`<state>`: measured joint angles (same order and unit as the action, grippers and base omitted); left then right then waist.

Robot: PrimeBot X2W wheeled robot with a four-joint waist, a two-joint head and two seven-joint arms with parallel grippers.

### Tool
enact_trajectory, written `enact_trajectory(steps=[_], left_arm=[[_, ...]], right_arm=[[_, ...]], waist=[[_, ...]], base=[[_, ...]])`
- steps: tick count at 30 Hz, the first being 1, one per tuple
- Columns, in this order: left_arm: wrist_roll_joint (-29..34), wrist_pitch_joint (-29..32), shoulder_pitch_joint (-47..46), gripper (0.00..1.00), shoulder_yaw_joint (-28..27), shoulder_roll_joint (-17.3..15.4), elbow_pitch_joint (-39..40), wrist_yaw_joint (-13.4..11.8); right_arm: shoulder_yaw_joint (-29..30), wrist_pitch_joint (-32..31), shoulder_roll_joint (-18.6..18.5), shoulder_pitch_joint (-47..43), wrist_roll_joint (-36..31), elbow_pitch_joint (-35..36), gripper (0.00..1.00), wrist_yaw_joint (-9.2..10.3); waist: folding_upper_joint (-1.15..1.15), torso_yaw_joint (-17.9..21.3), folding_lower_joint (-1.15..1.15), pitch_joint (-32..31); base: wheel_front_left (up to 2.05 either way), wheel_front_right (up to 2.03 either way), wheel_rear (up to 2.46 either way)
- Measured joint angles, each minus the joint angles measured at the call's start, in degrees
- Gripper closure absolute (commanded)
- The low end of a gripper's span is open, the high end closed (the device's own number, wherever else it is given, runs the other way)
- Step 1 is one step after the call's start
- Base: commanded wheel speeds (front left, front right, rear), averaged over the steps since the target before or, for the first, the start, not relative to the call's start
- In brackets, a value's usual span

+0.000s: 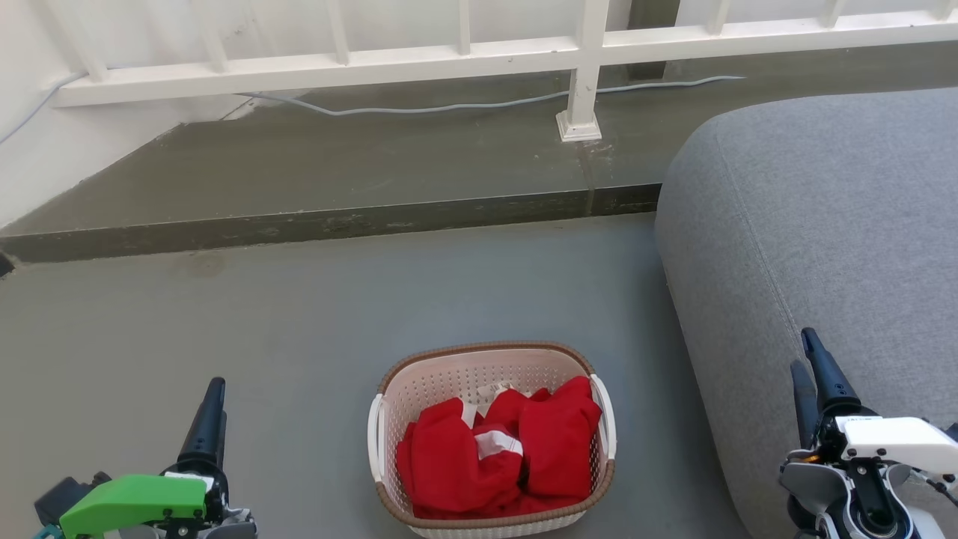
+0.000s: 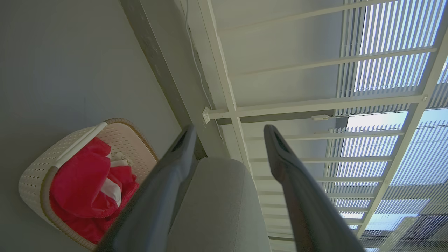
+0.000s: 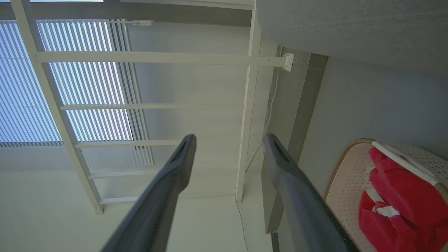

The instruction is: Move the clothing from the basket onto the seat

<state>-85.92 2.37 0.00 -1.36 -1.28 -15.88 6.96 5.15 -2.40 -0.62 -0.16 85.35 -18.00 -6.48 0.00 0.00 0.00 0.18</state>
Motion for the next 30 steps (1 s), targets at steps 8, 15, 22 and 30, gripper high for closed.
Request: enact_trajectory(steps=[8,15,22,30], left_arm=[[8.0,-1.5,0.0,0.00,0.0,-0.5,2.7,0.0],[16.2,-3.0,0.0,0.00,0.8,-1.2,5.5,-0.5],[25.8,-4.4,0.0,0.00,3.2,-2.3,7.4,-1.2],[35.7,-6.2,0.1,0.00,5.7,-2.7,9.0,-2.5]], right_arm=[[-0.4,1.5,-0.4,0.0,-7.9,2.0,0.00,0.22],[-2.2,2.9,-1.1,0.0,-16.2,4.0,0.00,0.60],[-4.4,4.4,-1.3,0.0,-24.3,5.5,0.00,1.66],[-6.7,6.0,-1.5,0.0,-33.7,6.6,0.00,3.07]], waist=[[0.00,0.0,0.00,0.1],[0.00,0.0,0.00,0.2],[0.00,0.0,0.00,0.3],[0.00,0.1,0.00,0.4]], base=[[0.00,0.00,0.00],[0.00,0.00,0.00],[0.00,0.00,0.00],[0.00,0.00,0.00]])
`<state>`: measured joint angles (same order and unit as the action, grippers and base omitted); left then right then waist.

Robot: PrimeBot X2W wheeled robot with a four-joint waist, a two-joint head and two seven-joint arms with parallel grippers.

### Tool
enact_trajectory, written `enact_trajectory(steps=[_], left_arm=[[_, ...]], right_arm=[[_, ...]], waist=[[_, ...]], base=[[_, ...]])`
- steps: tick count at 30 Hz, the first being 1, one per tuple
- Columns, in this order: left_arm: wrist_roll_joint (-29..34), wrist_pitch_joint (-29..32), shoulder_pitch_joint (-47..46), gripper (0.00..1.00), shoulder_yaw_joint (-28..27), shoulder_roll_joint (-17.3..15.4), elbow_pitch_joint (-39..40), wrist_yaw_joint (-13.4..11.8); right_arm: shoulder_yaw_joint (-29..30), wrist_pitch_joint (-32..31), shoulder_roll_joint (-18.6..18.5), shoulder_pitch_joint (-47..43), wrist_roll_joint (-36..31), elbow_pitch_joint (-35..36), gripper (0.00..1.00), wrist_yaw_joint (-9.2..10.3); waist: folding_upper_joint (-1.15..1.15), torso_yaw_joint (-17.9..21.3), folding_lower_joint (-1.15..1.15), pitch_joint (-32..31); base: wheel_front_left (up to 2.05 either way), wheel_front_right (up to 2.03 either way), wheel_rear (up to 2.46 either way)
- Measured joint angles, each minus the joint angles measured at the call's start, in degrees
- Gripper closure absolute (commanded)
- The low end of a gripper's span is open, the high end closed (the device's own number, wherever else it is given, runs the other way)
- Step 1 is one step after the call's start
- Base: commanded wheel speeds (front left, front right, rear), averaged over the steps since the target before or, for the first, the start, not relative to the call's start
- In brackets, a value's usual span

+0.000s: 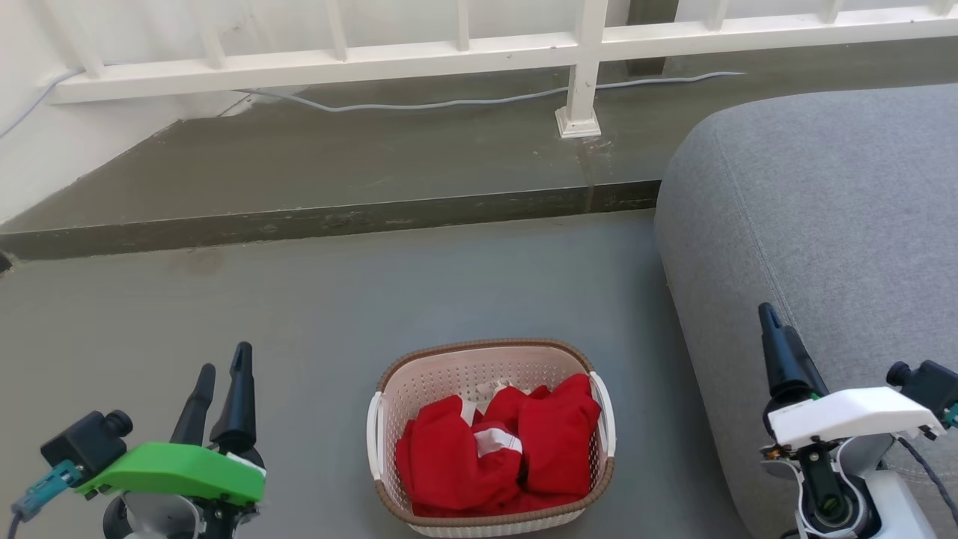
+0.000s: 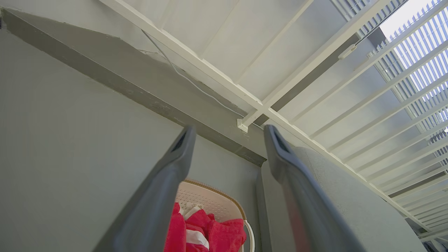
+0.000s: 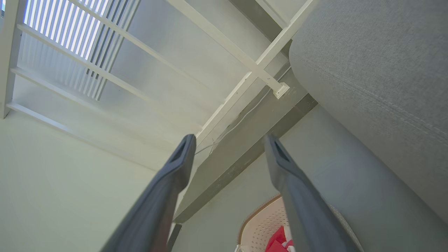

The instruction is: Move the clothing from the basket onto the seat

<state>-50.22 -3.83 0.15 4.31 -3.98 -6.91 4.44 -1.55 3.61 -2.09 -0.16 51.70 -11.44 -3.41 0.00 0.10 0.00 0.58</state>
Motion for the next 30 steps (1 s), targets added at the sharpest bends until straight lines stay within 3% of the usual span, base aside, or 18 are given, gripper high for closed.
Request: enact_trajectory(steps=[30], left_arm=[[27.3,-5.6,2.3,0.00,5.1,-0.8,3.1,-4.5]], right_arm=[[-4.9,5.8,-0.3,-0.5,-24.6,0.4,0.00,4.02]], waist=[[0.00,0.1,0.00,-0.3]], base=[[0.00,0.00,0.00]])
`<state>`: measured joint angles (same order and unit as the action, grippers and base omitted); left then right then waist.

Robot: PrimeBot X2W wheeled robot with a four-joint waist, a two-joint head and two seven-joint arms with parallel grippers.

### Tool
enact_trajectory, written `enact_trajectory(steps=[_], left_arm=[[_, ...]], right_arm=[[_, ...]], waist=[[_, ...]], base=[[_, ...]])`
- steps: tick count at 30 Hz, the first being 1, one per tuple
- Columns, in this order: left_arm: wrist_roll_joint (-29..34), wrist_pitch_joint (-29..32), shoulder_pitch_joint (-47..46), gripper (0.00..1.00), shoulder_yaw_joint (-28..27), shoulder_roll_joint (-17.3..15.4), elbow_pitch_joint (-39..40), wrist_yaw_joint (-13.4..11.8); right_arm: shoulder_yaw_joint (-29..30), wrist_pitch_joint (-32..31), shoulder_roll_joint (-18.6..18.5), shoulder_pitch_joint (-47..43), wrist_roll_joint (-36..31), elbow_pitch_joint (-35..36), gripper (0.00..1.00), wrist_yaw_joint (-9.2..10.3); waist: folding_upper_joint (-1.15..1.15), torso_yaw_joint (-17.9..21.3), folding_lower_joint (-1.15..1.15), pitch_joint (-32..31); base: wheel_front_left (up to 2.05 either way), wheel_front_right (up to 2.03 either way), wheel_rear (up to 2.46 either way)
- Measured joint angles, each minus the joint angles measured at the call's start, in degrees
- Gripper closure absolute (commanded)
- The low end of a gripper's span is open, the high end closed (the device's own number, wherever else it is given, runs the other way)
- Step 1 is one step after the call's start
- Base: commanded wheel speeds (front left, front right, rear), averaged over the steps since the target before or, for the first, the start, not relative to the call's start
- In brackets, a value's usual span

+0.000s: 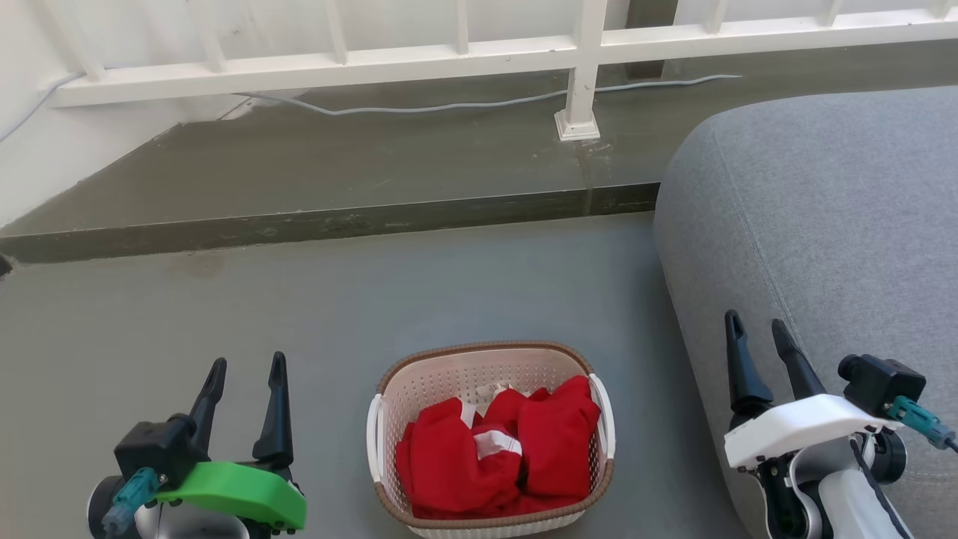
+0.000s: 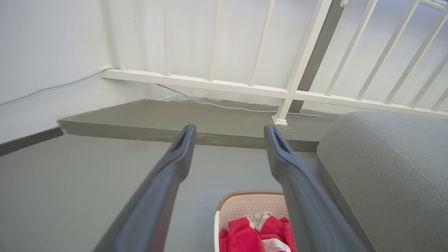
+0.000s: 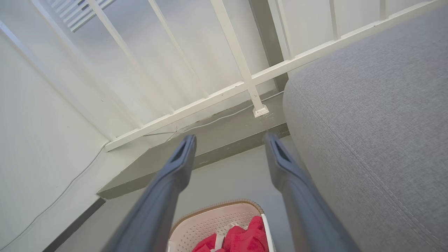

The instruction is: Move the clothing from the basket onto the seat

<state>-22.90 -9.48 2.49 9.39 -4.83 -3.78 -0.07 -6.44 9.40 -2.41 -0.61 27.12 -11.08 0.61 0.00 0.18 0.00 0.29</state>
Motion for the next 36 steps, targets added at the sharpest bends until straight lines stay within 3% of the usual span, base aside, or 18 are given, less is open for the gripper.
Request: enact_trajectory(steps=[24,36], left_arm=[[17.9,-4.9,2.9,0.00,2.1,-0.5,1.9,-2.0],[17.7,-4.9,2.9,0.00,1.8,-0.4,2.2,-1.9]], right_arm=[[-3.2,4.9,-0.5,-1.2,-19.1,1.6,0.00,2.53],[-3.2,4.9,-0.5,-1.2,-20.1,1.8,0.00,2.96]], waist=[[0.00,-0.1,0.00,-1.2],[0.00,-0.1,0.00,-1.2]], base=[[0.00,0.00,0.00],[0.00,0.00,0.00]])
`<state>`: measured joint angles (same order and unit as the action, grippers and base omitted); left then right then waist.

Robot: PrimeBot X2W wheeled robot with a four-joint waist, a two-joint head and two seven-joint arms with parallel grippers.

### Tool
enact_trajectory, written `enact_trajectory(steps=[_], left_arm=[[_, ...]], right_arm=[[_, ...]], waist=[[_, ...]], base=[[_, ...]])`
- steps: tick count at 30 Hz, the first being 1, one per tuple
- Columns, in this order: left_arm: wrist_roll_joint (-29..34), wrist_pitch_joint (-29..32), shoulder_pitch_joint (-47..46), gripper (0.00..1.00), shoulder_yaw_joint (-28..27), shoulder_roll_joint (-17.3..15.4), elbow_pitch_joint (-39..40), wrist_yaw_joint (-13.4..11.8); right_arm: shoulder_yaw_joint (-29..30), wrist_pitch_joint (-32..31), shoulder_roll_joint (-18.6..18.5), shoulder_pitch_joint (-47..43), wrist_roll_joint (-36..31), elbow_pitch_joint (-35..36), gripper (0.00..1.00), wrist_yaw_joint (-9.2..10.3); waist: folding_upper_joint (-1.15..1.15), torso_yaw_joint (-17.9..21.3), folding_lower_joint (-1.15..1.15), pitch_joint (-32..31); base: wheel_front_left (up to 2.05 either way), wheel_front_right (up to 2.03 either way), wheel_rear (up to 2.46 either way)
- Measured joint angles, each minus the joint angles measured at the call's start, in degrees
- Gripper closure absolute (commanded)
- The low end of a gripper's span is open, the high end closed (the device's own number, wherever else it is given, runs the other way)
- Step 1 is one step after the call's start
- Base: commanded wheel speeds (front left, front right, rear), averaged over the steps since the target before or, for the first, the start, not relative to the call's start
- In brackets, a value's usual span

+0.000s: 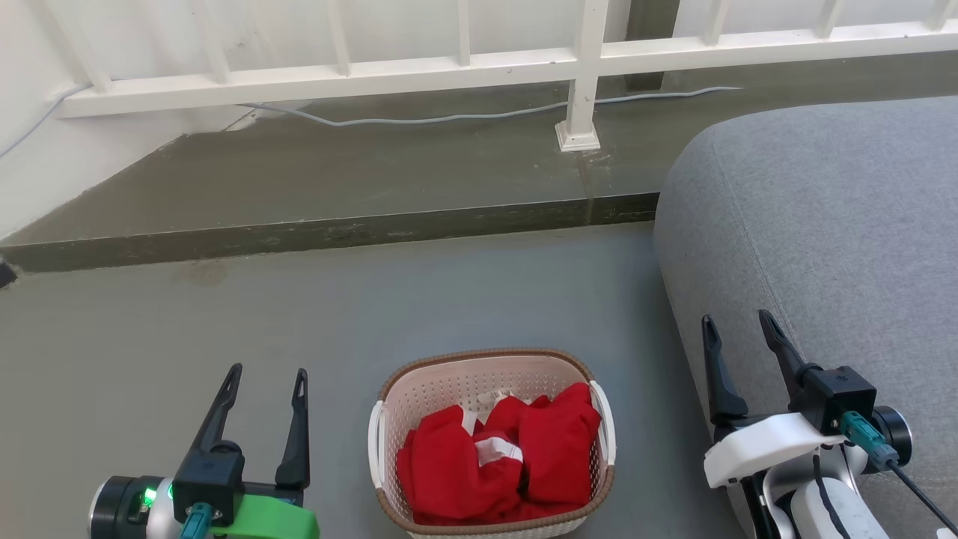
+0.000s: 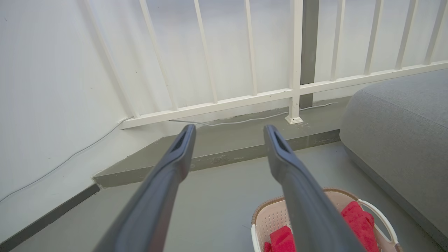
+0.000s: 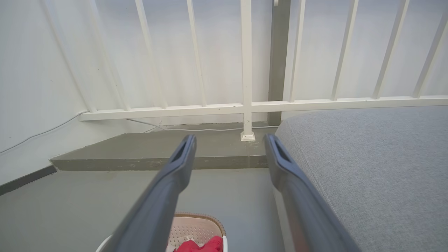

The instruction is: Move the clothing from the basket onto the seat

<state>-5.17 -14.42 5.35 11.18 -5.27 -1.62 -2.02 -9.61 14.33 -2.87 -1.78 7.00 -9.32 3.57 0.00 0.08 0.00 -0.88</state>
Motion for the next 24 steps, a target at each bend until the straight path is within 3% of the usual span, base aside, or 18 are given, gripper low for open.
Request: enact_trajectory(steps=[24], left_arm=[[0.0,0.0,0.0,0.00,-1.0,0.0,0.7,0.2]], right_arm=[[0.3,0.0,0.0,0.0,0.0,1.2,0.00,-0.02]], waist=[[0.00,0.0,0.00,1.6]], base=[[0.00,0.00,0.00]])
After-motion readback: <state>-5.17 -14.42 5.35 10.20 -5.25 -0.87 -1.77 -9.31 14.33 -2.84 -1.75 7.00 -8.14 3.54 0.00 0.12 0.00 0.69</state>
